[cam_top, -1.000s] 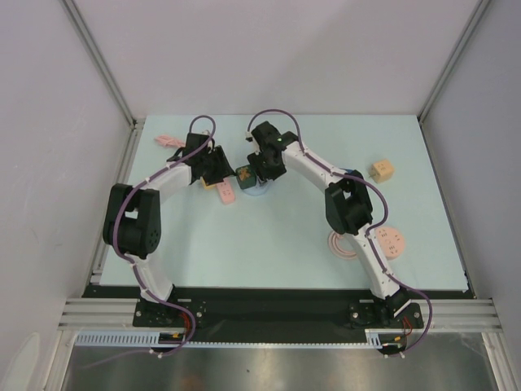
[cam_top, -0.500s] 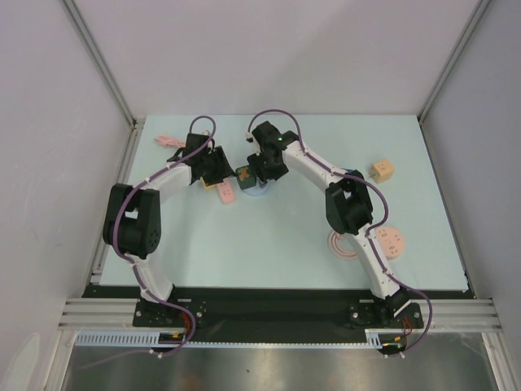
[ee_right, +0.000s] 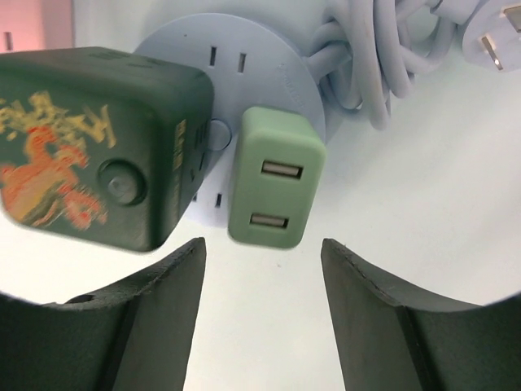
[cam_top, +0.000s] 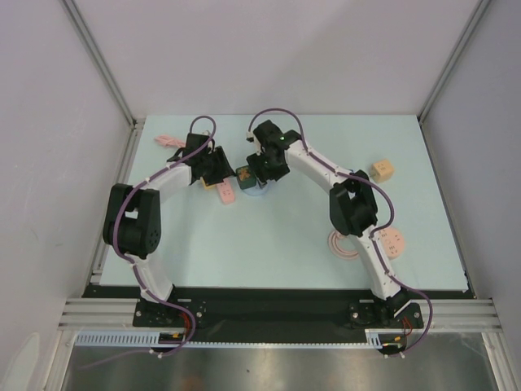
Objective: Insert the plug
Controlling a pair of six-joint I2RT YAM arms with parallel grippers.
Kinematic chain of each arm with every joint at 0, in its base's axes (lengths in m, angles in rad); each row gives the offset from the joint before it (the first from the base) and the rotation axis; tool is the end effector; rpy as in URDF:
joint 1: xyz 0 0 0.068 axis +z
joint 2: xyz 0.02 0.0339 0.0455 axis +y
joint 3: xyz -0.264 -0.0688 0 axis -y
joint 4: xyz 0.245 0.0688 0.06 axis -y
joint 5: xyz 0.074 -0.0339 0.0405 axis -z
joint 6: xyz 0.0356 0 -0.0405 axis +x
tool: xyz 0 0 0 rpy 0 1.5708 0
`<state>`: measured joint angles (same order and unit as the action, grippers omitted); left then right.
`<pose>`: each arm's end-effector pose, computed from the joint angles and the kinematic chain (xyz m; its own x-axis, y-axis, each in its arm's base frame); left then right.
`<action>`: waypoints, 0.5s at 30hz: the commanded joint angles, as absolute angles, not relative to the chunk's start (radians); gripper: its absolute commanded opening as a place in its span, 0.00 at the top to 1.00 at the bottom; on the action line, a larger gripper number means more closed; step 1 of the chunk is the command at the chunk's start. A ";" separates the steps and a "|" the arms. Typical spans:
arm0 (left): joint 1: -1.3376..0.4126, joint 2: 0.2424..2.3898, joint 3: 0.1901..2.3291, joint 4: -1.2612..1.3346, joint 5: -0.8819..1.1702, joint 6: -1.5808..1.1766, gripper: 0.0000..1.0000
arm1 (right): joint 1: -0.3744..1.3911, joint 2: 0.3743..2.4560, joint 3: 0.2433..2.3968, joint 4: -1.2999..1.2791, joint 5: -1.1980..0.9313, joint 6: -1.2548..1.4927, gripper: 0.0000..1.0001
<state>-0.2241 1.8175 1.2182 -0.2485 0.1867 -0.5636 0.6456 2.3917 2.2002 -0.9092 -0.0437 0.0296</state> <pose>0.3814 -0.0937 0.1991 -0.7986 -0.3564 -0.4849 -0.1048 0.8758 -0.4711 0.4102 0.3110 0.2080 -0.7300 -0.5129 -0.4516 -0.5956 0.8016 0.0523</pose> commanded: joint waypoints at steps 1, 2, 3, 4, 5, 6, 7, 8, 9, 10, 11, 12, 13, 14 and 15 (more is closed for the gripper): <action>-0.227 1.786 1.227 -0.221 0.196 -0.541 0.43 | 0.644 2.299 2.181 -0.894 -0.072 0.032 0.35; -0.227 1.786 1.227 -0.221 0.193 -0.540 0.43 | 0.646 2.284 2.174 -0.894 -0.075 0.034 0.35; -0.227 1.786 1.229 -0.222 0.195 -0.540 0.43 | 0.644 2.277 2.168 -0.894 -0.077 0.034 0.35; -0.227 1.787 1.230 -0.222 0.192 -0.540 0.42 | 0.644 2.267 2.158 -0.893 -0.075 0.034 0.35; -0.227 1.787 1.232 -0.224 0.192 -0.537 0.42 | 0.643 2.252 2.157 -0.896 -0.069 0.043 0.35; -0.227 1.787 1.233 -0.222 0.192 -0.538 0.42 | 0.640 2.240 2.155 -0.902 -0.066 0.048 0.35; -0.227 1.787 1.235 -0.224 0.192 -0.537 0.42 | 0.640 2.229 2.149 -0.902 -0.061 0.052 0.35; -0.227 1.790 1.236 -0.225 0.195 -0.537 0.43 | 0.632 2.218 2.135 -0.897 -0.063 0.061 0.35; -0.227 1.792 1.236 -0.225 0.198 -0.537 0.42 | 0.627 2.197 2.129 -0.878 -0.069 0.061 0.36; -0.227 1.792 1.236 -0.225 0.198 -0.537 0.42 | 0.624 2.191 2.123 -0.867 -0.084 0.066 0.36; -0.227 1.790 1.235 -0.225 0.198 -0.535 0.42 | 0.617 2.187 2.120 -0.855 -0.092 0.071 0.37; -0.227 1.792 1.232 -0.224 0.199 -0.537 0.42 | 0.614 2.187 2.121 -0.839 -0.097 0.074 0.37; -0.227 1.790 1.230 -0.224 0.201 -0.538 0.42 | 0.612 2.194 2.125 -0.835 -0.098 0.072 0.39; -0.227 1.790 1.230 -0.224 0.201 -0.538 0.42 | 0.609 2.197 2.141 -0.828 -0.100 0.072 0.40; -0.227 1.790 1.229 -0.222 0.199 -0.540 0.42 | 0.607 2.204 2.146 -0.824 -0.100 0.072 0.40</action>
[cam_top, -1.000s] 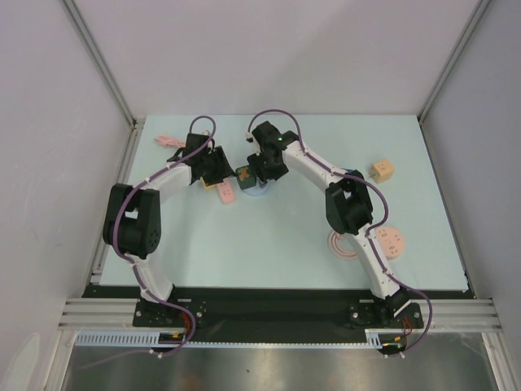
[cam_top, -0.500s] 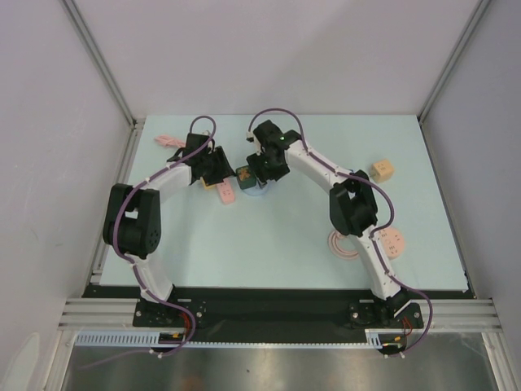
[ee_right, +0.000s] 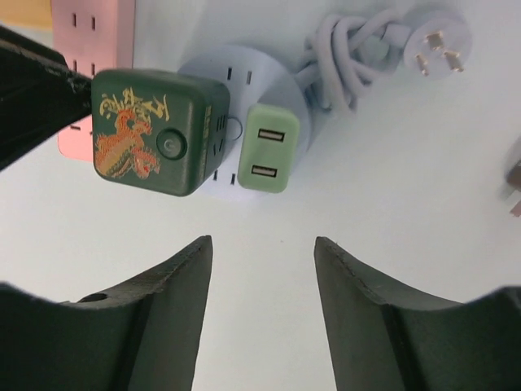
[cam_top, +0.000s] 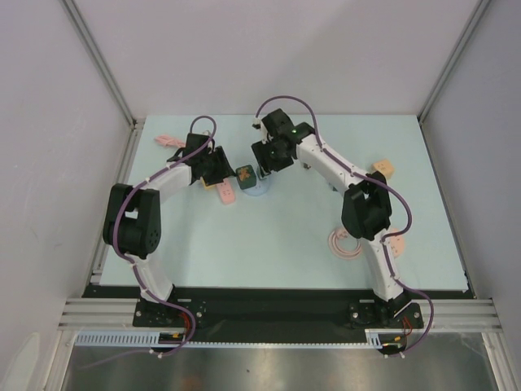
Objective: Insert the plug
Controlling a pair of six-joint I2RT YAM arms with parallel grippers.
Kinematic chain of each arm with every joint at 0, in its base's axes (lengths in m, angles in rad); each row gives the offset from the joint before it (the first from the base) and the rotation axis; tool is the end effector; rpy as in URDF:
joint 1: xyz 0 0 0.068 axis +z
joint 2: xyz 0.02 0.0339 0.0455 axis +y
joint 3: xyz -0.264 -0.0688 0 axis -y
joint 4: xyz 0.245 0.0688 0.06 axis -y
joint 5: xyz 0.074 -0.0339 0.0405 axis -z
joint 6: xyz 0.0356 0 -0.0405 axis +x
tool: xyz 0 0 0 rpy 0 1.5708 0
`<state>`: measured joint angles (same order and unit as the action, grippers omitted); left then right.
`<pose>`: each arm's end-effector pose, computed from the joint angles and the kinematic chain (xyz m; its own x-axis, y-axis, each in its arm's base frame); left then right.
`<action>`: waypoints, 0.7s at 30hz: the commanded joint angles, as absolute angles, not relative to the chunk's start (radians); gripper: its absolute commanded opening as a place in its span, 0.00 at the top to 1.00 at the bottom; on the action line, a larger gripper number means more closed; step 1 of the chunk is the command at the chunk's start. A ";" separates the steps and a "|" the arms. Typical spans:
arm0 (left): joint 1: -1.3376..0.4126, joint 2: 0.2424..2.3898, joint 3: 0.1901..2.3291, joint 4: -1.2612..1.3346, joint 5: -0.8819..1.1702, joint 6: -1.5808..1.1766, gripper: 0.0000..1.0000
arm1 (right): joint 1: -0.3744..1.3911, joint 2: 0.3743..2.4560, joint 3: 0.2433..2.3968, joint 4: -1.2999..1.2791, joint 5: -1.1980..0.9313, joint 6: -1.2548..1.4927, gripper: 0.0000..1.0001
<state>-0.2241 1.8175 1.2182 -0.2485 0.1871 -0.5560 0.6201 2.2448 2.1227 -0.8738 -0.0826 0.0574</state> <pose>0.3814 -0.0937 0.1991 -0.7995 -0.3496 -0.4884 -0.0985 0.8784 -0.4677 0.4010 0.2899 0.2576 -0.7172 -0.4419 -0.5389 -0.5754 0.8117 0.1003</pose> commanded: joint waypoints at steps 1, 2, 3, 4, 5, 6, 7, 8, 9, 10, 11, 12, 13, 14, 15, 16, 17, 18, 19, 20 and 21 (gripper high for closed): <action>-0.227 1.790 1.227 -0.221 0.201 -0.541 0.42 | 0.606 2.223 2.154 -0.821 -0.103 0.074 0.42; -0.227 1.790 1.227 -0.218 0.206 -0.541 0.42 | 0.604 2.233 2.166 -0.822 -0.104 0.075 0.43; -0.227 1.792 1.227 -0.216 0.206 -0.541 0.42 | 0.603 2.244 2.186 -0.819 -0.110 0.074 0.44; -0.227 1.793 1.227 -0.215 0.207 -0.545 0.42 | 0.601 2.262 2.194 -0.815 -0.115 0.075 0.45; -0.227 1.793 1.223 -0.213 0.212 -0.546 0.42 | 0.600 2.275 2.204 -0.812 -0.120 0.077 0.46; -0.227 1.793 1.223 -0.209 0.213 -0.546 0.42 | 0.597 2.281 2.226 -0.811 -0.132 0.078 0.47; -0.227 1.795 1.220 -0.207 0.216 -0.548 0.42 | 0.595 2.301 2.233 -0.807 -0.138 0.083 0.48; -0.227 1.796 1.218 -0.207 0.216 -0.549 0.43 | 0.594 2.307 2.238 -0.793 -0.147 0.086 0.48; -0.227 1.798 1.216 -0.203 0.218 -0.548 0.42 | 0.589 2.313 2.243 -0.784 -0.164 0.089 0.49; -0.227 1.798 1.215 -0.201 0.216 -0.549 0.42 | 0.588 2.325 2.247 -0.776 -0.176 0.097 0.48; -0.227 1.799 1.210 -0.199 0.216 -0.548 0.42 | 0.584 2.330 2.252 -0.766 -0.187 0.100 0.48; -0.227 1.799 1.210 -0.199 0.216 -0.549 0.42 | 0.584 2.336 2.256 -0.765 -0.204 0.104 0.48; -0.227 1.799 1.209 -0.198 0.216 -0.548 0.42 | 0.581 2.341 2.263 -0.762 -0.209 0.113 0.48; -0.227 1.802 1.207 -0.198 0.216 -0.549 0.42 | 0.581 2.348 2.263 -0.750 -0.212 0.115 0.48; -0.227 1.801 1.207 -0.195 0.216 -0.548 0.42 | 0.583 2.352 2.263 -0.747 -0.206 0.120 0.48; -0.227 1.802 1.207 -0.196 0.216 -0.548 0.42 | 0.581 2.355 2.263 -0.744 -0.204 0.120 0.48; -0.227 1.802 1.207 -0.196 0.216 -0.546 0.42 | 0.581 2.361 2.263 -0.741 -0.201 0.123 0.48; -0.227 1.805 1.207 -0.195 0.213 -0.546 0.42 | 0.583 2.362 2.263 -0.741 -0.192 0.126 0.48; -0.227 1.805 1.207 -0.193 0.215 -0.545 0.42 | 0.583 2.364 2.263 -0.738 -0.186 0.126 0.48; -0.227 1.807 1.207 -0.193 0.215 -0.548 0.42 | 0.584 2.367 2.261 -0.739 -0.181 0.124 0.49; -0.227 1.807 1.207 -0.195 0.218 -0.548 0.42 | 0.584 2.367 2.258 -0.738 -0.170 0.123 0.51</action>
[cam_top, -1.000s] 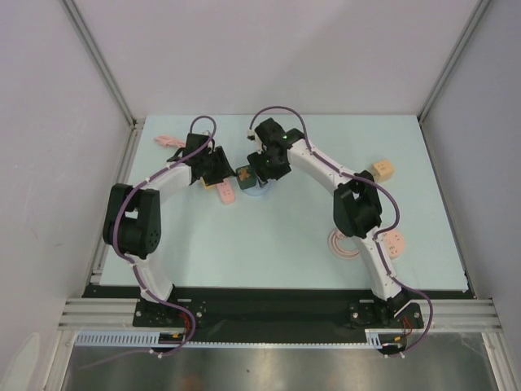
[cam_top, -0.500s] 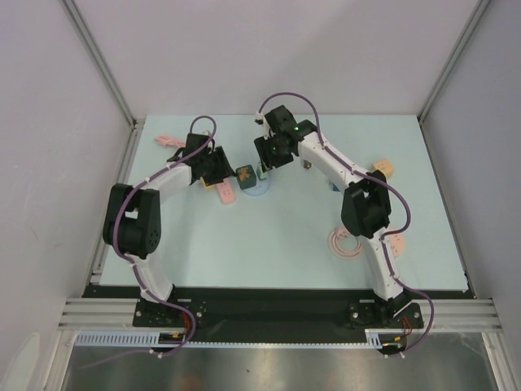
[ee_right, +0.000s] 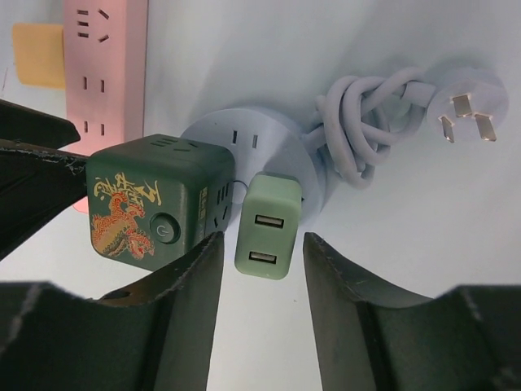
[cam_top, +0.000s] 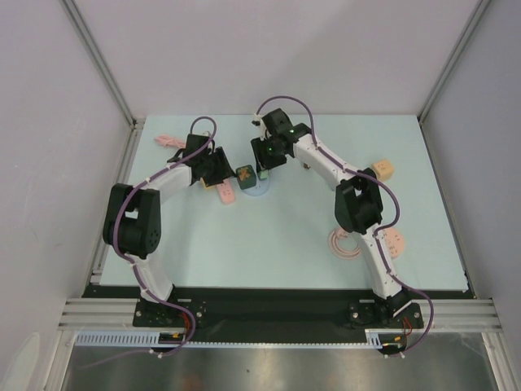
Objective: Insert the plug
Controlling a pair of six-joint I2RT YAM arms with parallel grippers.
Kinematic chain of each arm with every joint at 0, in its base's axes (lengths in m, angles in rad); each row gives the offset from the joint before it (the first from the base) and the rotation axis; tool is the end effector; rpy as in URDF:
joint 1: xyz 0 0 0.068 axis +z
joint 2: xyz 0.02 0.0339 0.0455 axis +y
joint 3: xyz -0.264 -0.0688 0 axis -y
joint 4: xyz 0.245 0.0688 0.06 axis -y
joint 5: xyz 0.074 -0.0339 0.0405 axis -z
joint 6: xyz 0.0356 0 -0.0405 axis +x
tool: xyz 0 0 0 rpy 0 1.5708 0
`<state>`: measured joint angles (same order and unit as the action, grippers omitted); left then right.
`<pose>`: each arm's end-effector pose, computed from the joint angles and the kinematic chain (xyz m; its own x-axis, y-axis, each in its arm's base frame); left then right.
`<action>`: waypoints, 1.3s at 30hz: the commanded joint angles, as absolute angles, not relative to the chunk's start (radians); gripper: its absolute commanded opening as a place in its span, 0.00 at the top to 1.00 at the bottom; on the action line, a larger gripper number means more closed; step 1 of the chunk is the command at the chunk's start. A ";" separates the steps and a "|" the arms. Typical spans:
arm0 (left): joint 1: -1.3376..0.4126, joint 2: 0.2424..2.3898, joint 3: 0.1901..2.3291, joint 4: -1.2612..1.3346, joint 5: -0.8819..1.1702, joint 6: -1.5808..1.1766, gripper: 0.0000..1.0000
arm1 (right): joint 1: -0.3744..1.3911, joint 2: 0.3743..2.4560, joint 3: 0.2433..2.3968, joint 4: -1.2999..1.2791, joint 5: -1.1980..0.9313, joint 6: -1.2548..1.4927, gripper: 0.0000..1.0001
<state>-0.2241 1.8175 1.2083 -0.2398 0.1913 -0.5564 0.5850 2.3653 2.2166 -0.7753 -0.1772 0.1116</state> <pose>0.3804 -0.0937 0.1967 -0.8014 -0.3491 -0.4857 -0.0972 0.8772 -0.4701 0.4345 0.2953 0.2345 -0.7316 -0.3531 -0.5832 -0.5541 0.8063 0.2069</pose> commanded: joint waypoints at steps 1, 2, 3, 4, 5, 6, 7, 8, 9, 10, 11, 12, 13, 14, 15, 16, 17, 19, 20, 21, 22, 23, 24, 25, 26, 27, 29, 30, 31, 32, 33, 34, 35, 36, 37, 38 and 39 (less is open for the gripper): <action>-0.227 1.807 1.207 -0.192 0.218 -0.548 0.42 | 0.586 2.368 2.253 -0.736 -0.167 0.121 0.52; -0.227 1.807 1.207 -0.193 0.218 -0.548 0.42 | 0.586 2.368 2.249 -0.735 -0.157 0.120 0.55; -0.227 1.806 1.207 -0.192 0.216 -0.548 0.42 | 0.589 2.368 2.243 -0.733 -0.150 0.118 0.61; -0.227 1.807 1.207 -0.193 0.218 -0.549 0.42 | 0.591 2.365 2.238 -0.730 -0.146 0.118 0.64; -0.227 1.807 1.207 -0.192 0.216 -0.548 0.42 | 0.594 2.364 2.234 -0.727 -0.140 0.118 0.68; -0.227 1.806 1.207 -0.192 0.216 -0.549 0.42 | 0.595 2.361 2.220 -0.724 -0.132 0.117 0.77; -0.227 1.809 1.207 -0.192 0.218 -0.549 0.42 | 0.601 2.358 2.212 -0.713 -0.126 0.117 0.81; -0.227 1.809 1.207 -0.190 0.216 -0.549 0.42 | 0.606 2.358 2.203 -0.710 -0.103 0.118 0.85; -0.227 1.810 1.207 -0.190 0.218 -0.551 0.42 | 0.615 2.358 2.194 -0.710 -0.089 0.120 0.93; -0.227 1.812 1.207 -0.192 0.218 -0.549 0.42 | 0.623 2.361 2.188 -0.712 -0.077 0.118 0.97; -0.227 1.810 1.207 -0.190 0.216 -0.551 0.42 | 0.624 2.361 2.181 -0.710 -0.063 0.118 1.00; -0.227 1.813 1.207 -0.189 0.216 -0.549 0.42 | 0.636 2.364 2.165 -0.710 -0.055 0.120 1.00; -0.227 1.813 1.207 -0.190 0.216 -0.549 0.42 | 0.640 2.367 2.155 -0.706 -0.049 0.123 1.00; -0.227 1.818 1.209 -0.189 0.218 -0.549 0.42 | 0.646 2.367 2.146 -0.703 -0.032 0.123 1.00; -0.227 1.818 1.209 -0.190 0.218 -0.549 0.43 | 0.652 2.365 2.132 -0.700 -0.022 0.126 1.00; -0.227 1.819 1.209 -0.189 0.219 -0.549 0.42 | 0.653 2.367 2.111 -0.690 -0.012 0.130 1.00; -0.227 1.819 1.210 -0.189 0.218 -0.551 0.42 | 0.653 2.367 2.097 -0.686 -0.011 0.136 1.00; -0.227 1.824 1.210 -0.187 0.218 -0.551 0.42 | 0.649 2.373 2.074 -0.675 -0.021 0.143 1.00; -0.227 1.824 1.210 -0.189 0.216 -0.551 0.42 | 0.650 2.382 2.072 -0.676 -0.015 0.141 1.00; -0.227 1.824 1.210 -0.189 0.216 -0.549 0.42 | 0.650 2.391 2.074 -0.678 -0.017 0.140 1.00; -0.227 1.824 1.209 -0.189 0.215 -0.551 0.43 | 0.652 2.399 2.074 -0.689 -0.014 0.143 1.00; -0.227 1.824 1.209 -0.189 0.215 -0.549 0.42 | 0.652 2.413 2.074 -0.695 -0.006 0.141 1.00; -0.227 1.825 1.209 -0.189 0.213 -0.549 0.43 | 0.653 2.414 2.069 -0.702 -0.002 0.143 1.00; -0.227 1.824 1.209 -0.190 0.212 -0.548 0.42 | 0.655 2.414 2.062 -0.700 -0.006 0.143 1.00; -0.227 1.827 1.207 -0.190 0.210 -0.549 0.42 | 0.653 2.416 2.042 -0.699 -0.014 0.147 1.00; -0.227 1.825 1.207 -0.189 0.209 -0.551 0.42 | 0.655 2.416 2.033 -0.693 -0.017 0.152 1.00; -0.227 1.828 1.207 -0.189 0.210 -0.549 0.42 | 0.655 2.416 1.999 -0.695 -0.018 0.161 1.00; -0.227 1.829 1.207 -0.189 0.210 -0.551 0.42 | 0.655 2.411 1.987 -0.695 -0.021 0.172 1.00; -0.227 1.829 1.206 -0.192 0.209 -0.551 0.42 | 0.655 2.410 1.974 -0.687 -0.028 0.176 1.00; -0.227 1.829 1.204 -0.192 0.204 -0.548 0.42 | 0.655 2.407 1.964 -0.683 -0.035 0.178 1.00; -0.227 1.827 1.204 -0.192 0.203 -0.549 0.42 | 0.660 2.405 1.945 -0.680 -0.037 0.182 1.00; -0.227 1.830 1.204 -0.193 0.202 -0.551 0.42 | 0.663 2.407 1.939 -0.683 -0.032 0.184 1.00; -0.227 1.829 1.204 -0.195 0.202 -0.549 0.42 | 0.667 2.410 1.934 -0.686 -0.032 0.184 1.00; -0.227 1.829 1.204 -0.193 0.204 -0.549 0.42 | 0.669 2.417 1.930 -0.701 -0.025 0.195 1.00; -0.229 1.829 1.206 -0.195 0.201 -0.551 0.42 | 0.670 2.421 1.925 -0.704 -0.017 0.195 1.00; -0.229 1.827 1.203 -0.198 0.198 -0.549 0.42 | 0.670 2.424 1.922 -0.710 -0.015 0.196 1.00; -0.229 1.828 1.201 -0.198 0.195 -0.549 0.42 | 0.672 2.425 1.913 -0.712 -0.020 0.196 1.00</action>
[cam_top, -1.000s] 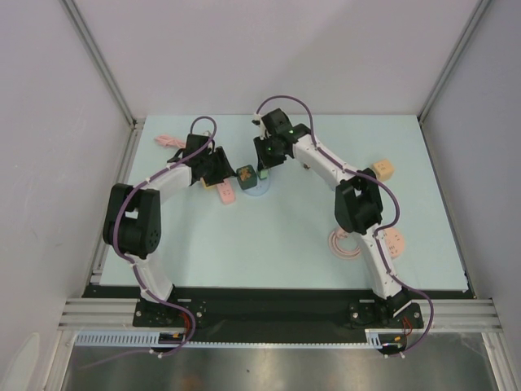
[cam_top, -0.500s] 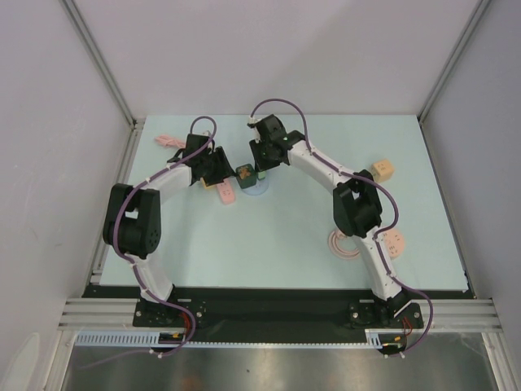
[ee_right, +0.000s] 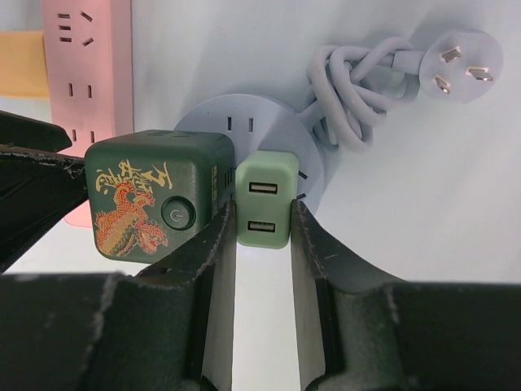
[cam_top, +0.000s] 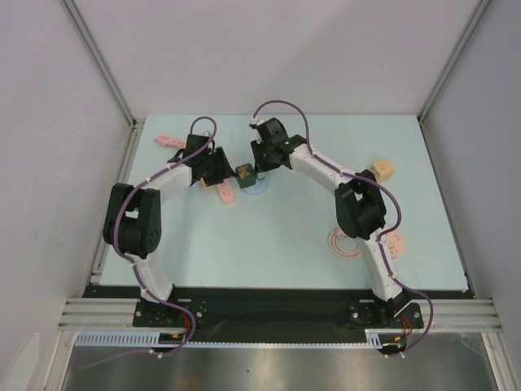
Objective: Insert the plug
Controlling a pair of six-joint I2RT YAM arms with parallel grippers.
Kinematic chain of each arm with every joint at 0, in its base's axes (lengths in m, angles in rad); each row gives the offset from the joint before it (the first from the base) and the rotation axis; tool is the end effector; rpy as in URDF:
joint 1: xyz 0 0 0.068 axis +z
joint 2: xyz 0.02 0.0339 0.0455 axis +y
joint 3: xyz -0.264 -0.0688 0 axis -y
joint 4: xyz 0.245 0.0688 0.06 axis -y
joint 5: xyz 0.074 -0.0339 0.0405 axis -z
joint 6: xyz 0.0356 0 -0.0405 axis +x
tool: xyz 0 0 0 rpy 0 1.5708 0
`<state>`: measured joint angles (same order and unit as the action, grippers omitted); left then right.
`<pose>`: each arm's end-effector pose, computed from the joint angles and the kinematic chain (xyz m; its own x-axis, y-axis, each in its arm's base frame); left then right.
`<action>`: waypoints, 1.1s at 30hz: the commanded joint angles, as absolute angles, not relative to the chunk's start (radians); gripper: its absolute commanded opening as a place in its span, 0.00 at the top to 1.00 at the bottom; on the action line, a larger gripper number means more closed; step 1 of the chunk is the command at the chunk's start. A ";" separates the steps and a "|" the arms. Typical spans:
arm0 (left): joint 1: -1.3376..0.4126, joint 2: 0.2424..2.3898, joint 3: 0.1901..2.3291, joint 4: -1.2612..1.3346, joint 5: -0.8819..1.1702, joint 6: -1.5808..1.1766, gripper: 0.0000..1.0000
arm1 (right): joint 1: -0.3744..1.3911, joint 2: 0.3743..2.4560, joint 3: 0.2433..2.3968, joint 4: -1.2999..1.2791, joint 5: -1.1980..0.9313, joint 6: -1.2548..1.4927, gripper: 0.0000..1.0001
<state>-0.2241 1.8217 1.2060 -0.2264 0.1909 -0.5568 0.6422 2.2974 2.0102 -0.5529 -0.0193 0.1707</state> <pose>0.3814 -0.0939 0.1954 -0.7979 -0.3503 -0.4905 -0.0946 0.8765 -0.4721 0.4164 0.3123 0.2173 -0.6912 -0.3049 -0.6552 -0.4990 0.8572 0.1275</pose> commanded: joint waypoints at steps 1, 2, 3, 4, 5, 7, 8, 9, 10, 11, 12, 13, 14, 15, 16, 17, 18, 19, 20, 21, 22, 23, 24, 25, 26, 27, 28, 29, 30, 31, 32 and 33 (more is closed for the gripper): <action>-0.229 1.827 1.201 -0.199 0.193 -0.549 0.42 | 0.673 2.431 1.910 -0.718 -0.014 0.201 1.00; -0.229 1.827 1.200 -0.198 0.193 -0.549 0.42 | 0.673 2.434 1.908 -0.721 -0.012 0.199 1.00; -0.229 1.828 1.200 -0.201 0.195 -0.551 0.43 | 0.672 2.441 1.908 -0.736 -0.012 0.201 1.00; -0.229 1.827 1.200 -0.201 0.193 -0.551 0.42 | 0.672 2.447 1.923 -0.758 -0.009 0.207 1.00; -0.229 1.824 1.200 -0.199 0.190 -0.551 0.42 | 0.670 2.459 1.927 -0.767 -0.009 0.206 1.00; -0.229 1.822 1.201 -0.204 0.189 -0.549 0.42 | 0.673 2.459 1.916 -0.784 -0.003 0.209 1.00; -0.229 1.822 1.203 -0.206 0.187 -0.548 0.43 | 0.675 2.459 1.916 -0.790 0.000 0.210 1.00; -0.229 1.822 1.204 -0.204 0.184 -0.548 0.43 | 0.675 2.462 1.922 -0.813 -0.002 0.209 1.00; -0.229 1.822 1.206 -0.207 0.184 -0.546 0.42 | 0.675 2.467 1.925 -0.818 -0.018 0.204 1.00; -0.229 1.822 1.207 -0.209 0.183 -0.546 0.42 | 0.676 2.486 1.969 -0.836 -0.011 0.198 1.00; -0.230 1.824 1.209 -0.210 0.183 -0.545 0.42 | 0.675 2.502 1.997 -0.876 -0.008 0.189 1.00; -0.230 1.825 1.210 -0.212 0.178 -0.545 0.42 | 0.675 2.520 2.034 -0.903 -0.023 0.177 1.00; -0.232 1.824 1.210 -0.215 0.176 -0.549 0.42 | 0.676 2.542 2.112 -0.938 -0.020 0.170 1.00; -0.230 1.822 1.210 -0.216 0.173 -0.549 0.42 | 0.680 2.577 2.137 -0.983 -0.008 0.167 1.00; -0.230 1.821 1.209 -0.219 0.169 -0.551 0.42 | 0.681 2.583 2.140 -0.989 0.000 0.164 1.00; -0.230 1.818 1.209 -0.219 0.169 -0.551 0.42 | 0.686 2.583 2.126 -0.985 -0.006 0.164 1.00; -0.230 1.813 1.209 -0.222 0.166 -0.549 0.42 | 0.689 2.565 2.067 -0.948 -0.011 0.175 1.00; -0.230 1.812 1.212 -0.230 0.158 -0.546 0.42 | 0.690 2.550 2.034 -0.921 -0.018 0.179 1.00; -0.230 1.807 1.213 -0.233 0.155 -0.545 0.42 | 0.692 2.539 2.008 -0.887 -0.024 0.186 1.00; -0.230 1.806 1.216 -0.236 0.153 -0.543 0.42 | 0.690 2.522 1.993 -0.881 -0.015 0.204 1.00; -0.230 1.807 1.224 -0.242 0.156 -0.542 0.42 | 0.692 2.513 1.988 -0.873 0.000 0.207 1.00; -0.232 1.806 1.229 -0.245 0.158 -0.540 0.42 | 0.680 2.505 1.990 -0.865 -0.002 0.209 0.99; -0.232 1.802 1.235 -0.259 0.158 -0.538 0.42 | 0.677 2.496 2.003 -0.867 0.000 0.212 0.95; -0.232 1.798 1.249 -0.267 0.155 -0.531 0.42 | 0.670 2.473 2.009 -0.864 0.029 0.216 0.87; -0.232 1.793 1.256 -0.281 0.137 -0.526 0.42 | 0.666 2.459 2.019 -0.864 0.035 0.218 0.83; -0.230 1.789 1.264 -0.303 0.121 -0.522 0.39 | 0.652 2.447 2.032 -0.864 0.046 0.219 0.77; -0.230 1.776 1.279 -0.313 0.103 -0.520 0.37 | 0.647 2.433 2.061 -0.864 0.057 0.222 0.73; -0.230 1.772 1.287 -0.325 0.088 -0.514 0.35 | 0.640 2.404 2.077 -0.865 0.063 0.227 0.70; -0.227 1.770 1.296 -0.346 0.054 -0.509 0.32 | 0.632 2.392 2.092 -0.862 0.064 0.230 0.66; -0.226 1.770 1.314 -0.359 0.045 -0.506 0.32 | 0.621 2.379 2.106 -0.861 0.055 0.235 0.61; -0.222 1.772 1.325 -0.373 0.040 -0.499 0.32 | 0.615 2.363 2.143 -0.859 0.045 0.239 0.50; -0.221 1.769 1.333 -0.386 0.022 -0.494 0.32 | 0.612 2.353 2.157 -0.862 0.037 0.242 0.47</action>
<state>-0.2264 1.8214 1.2690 -0.3389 0.0910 -0.5308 0.6415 2.3505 2.1296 -0.6975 0.0257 0.2245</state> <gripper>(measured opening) 0.682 0.500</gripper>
